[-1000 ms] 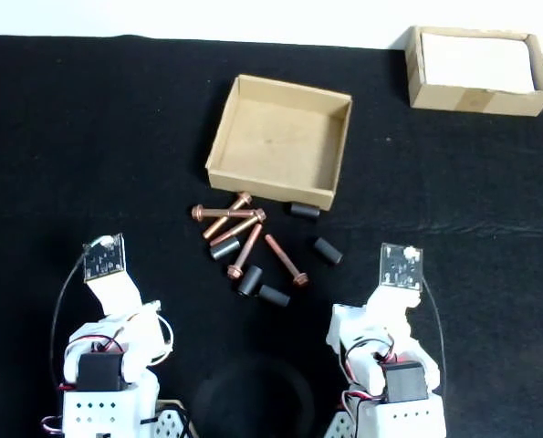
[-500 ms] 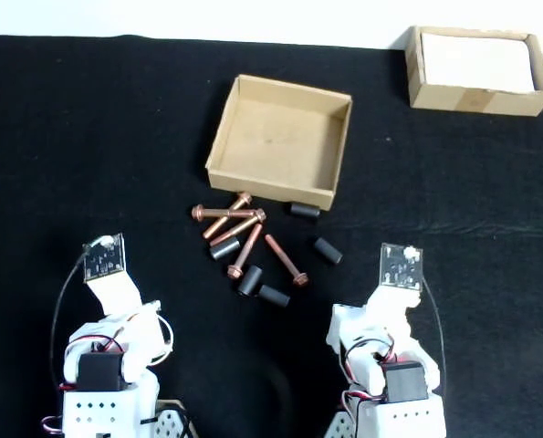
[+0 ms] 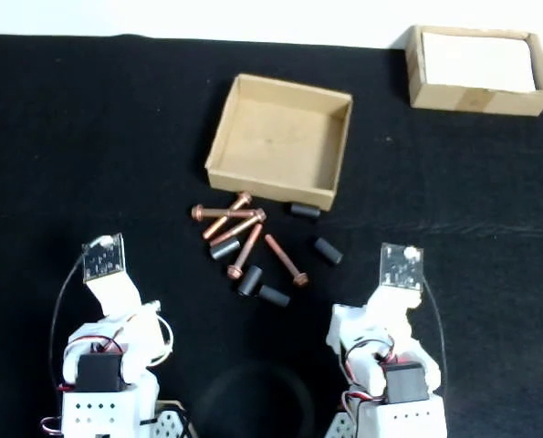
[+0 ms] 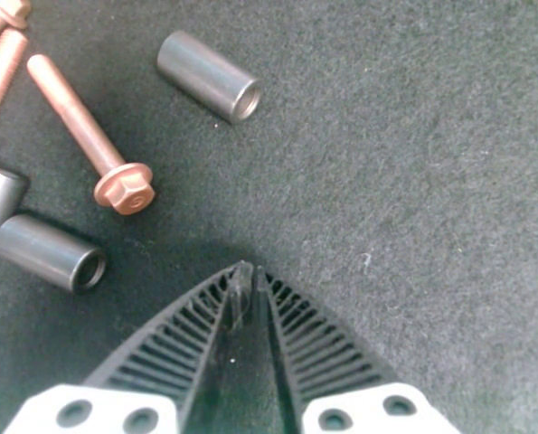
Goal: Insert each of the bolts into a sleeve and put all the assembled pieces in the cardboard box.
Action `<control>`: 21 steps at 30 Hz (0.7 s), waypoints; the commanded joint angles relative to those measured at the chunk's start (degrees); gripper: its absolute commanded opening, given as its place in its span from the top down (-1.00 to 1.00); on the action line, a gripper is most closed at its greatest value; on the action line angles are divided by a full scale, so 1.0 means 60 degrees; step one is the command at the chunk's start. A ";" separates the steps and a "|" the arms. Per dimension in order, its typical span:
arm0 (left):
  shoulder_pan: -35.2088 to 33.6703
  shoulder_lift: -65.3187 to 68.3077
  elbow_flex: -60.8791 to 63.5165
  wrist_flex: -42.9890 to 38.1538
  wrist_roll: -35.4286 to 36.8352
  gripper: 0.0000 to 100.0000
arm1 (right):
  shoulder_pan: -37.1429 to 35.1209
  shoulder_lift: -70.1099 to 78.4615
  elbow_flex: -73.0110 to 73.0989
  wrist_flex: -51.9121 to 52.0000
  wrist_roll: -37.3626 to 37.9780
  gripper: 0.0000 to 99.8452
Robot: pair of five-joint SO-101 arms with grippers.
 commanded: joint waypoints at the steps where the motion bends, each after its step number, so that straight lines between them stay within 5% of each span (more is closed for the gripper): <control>1: -0.0066 -0.0037 0.0154 0.0015 0.0029 0.98 | 0.0095 -0.0125 0.1282 0.0066 -0.0015 0.99; 12: 0.0110 -0.0051 0.0154 -0.0059 0.0015 0.98 | 0.0066 -0.0125 0.1194 -0.0110 0.0000 0.99; 21: 0.0447 -0.0051 -0.1048 -0.1465 0.0015 0.98 | 0.0066 -0.0139 -0.0930 -0.0462 0.0000 0.99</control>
